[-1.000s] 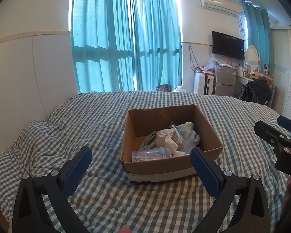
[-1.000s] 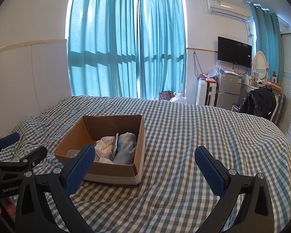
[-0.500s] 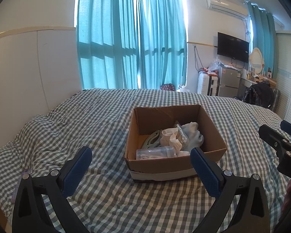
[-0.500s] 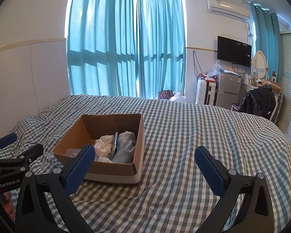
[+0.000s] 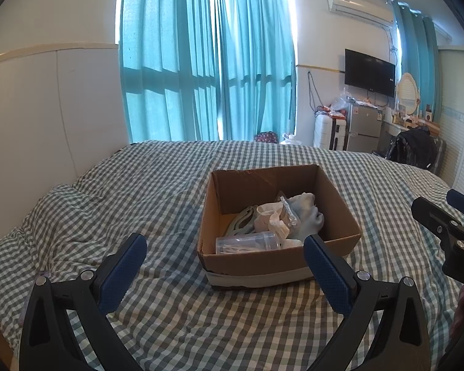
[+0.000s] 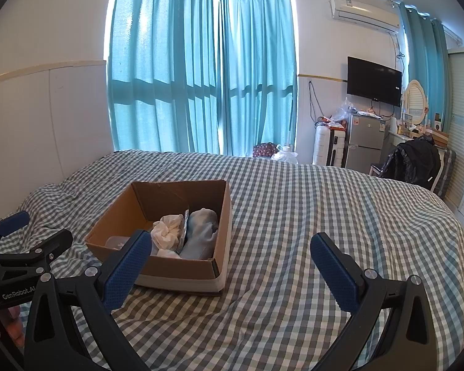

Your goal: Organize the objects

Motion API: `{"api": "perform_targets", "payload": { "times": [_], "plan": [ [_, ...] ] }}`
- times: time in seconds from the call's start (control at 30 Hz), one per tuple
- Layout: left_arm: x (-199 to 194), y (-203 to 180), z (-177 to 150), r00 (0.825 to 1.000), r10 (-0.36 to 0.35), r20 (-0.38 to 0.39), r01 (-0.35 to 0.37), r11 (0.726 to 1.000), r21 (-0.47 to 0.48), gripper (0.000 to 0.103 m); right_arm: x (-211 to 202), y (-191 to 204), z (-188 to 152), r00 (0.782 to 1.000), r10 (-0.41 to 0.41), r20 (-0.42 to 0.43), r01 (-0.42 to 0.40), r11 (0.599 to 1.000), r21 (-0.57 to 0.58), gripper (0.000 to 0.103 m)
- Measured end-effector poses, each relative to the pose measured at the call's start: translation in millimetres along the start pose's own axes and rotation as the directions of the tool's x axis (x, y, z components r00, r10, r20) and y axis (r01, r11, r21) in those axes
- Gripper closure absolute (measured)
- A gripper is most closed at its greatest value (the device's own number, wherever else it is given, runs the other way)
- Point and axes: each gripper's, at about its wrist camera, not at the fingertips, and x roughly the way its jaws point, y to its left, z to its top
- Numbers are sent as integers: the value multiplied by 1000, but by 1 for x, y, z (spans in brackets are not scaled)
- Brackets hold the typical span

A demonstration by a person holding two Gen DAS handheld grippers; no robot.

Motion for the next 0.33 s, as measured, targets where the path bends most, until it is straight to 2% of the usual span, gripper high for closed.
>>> {"api": "perform_targets", "payload": {
  "times": [0.33],
  "plan": [
    [0,0,-2,1000,0,5,0,1000,5,0,1,1,0,1000,2,-7,-2,1000,0,0]
  ]
}}
